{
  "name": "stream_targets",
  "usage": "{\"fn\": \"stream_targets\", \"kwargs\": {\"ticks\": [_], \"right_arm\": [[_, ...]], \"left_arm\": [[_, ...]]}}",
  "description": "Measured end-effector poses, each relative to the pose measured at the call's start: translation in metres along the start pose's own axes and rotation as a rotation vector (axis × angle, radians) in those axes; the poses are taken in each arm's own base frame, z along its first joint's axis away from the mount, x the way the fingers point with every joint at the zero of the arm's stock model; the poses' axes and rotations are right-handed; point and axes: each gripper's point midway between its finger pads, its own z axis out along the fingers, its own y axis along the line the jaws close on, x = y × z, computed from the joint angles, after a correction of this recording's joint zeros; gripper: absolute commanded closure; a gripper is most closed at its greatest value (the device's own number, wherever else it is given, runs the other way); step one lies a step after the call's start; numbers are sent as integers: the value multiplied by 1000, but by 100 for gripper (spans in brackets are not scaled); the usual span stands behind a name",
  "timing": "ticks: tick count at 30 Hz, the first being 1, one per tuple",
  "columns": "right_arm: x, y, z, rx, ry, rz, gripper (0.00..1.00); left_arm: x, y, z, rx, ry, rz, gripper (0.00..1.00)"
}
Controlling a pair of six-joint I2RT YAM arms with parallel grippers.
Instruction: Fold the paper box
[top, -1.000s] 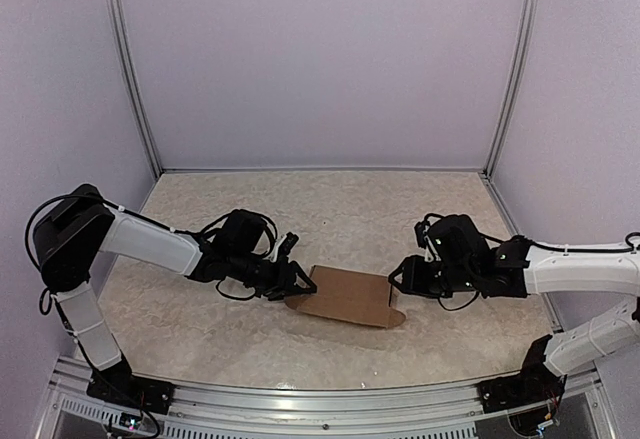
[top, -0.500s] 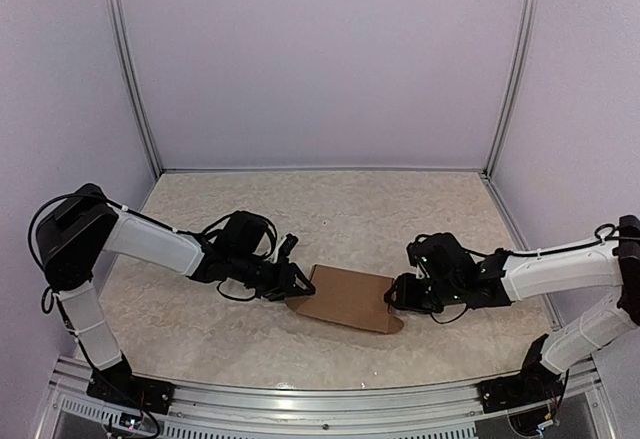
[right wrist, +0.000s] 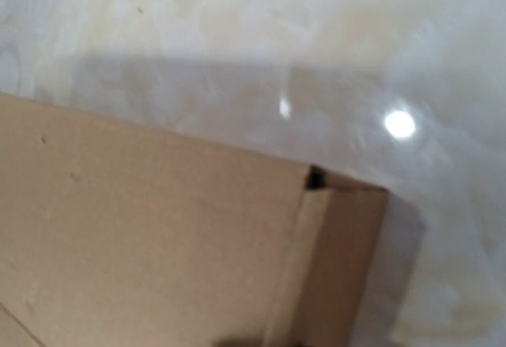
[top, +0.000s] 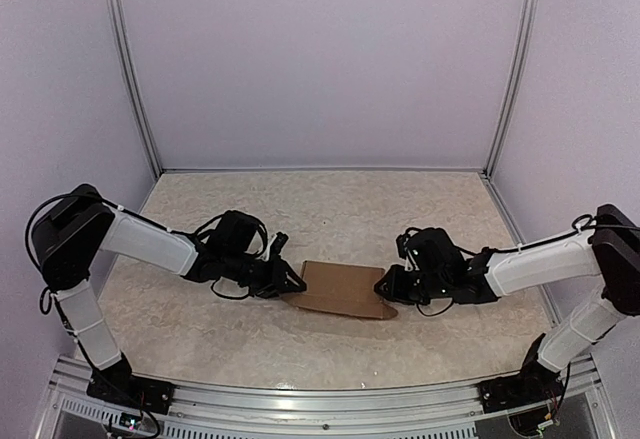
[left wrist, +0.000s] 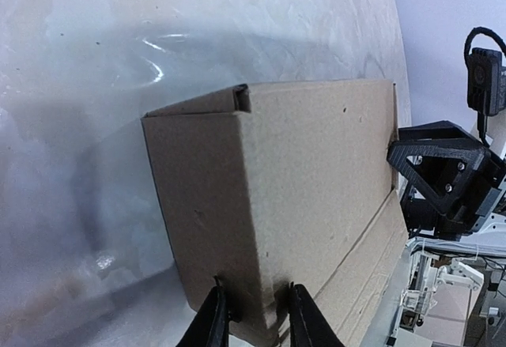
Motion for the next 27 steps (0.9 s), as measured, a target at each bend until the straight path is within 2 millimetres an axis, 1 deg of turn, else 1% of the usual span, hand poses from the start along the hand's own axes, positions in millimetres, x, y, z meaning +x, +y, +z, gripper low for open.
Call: {"fn": "stream_targets", "kwargs": {"ticks": [6, 12, 15, 19, 21, 25, 27], "right_arm": [[-17, 15, 20, -37, -2, -38, 83], [-42, 30, 46, -61, -6, -110, 83], [-54, 34, 56, -65, -16, -145, 83], [-68, 36, 65, -68, -18, -188, 83], [-73, 40, 70, -79, -13, -212, 80], [-74, 42, 71, -73, 2, -256, 76], [-74, 41, 71, -58, 12, -284, 74]], "left_arm": [[-8, 16, -20, -27, -60, -36, 74], [-19, 29, -33, -62, -117, -55, 73], [-22, 33, -35, -74, -132, -56, 67], [-23, 39, -40, -122, -151, -39, 61], [-24, 43, -44, -150, -159, -29, 59], [-30, 52, -53, -216, -181, -7, 53], [-32, 55, -59, -255, -187, 5, 52]]}}
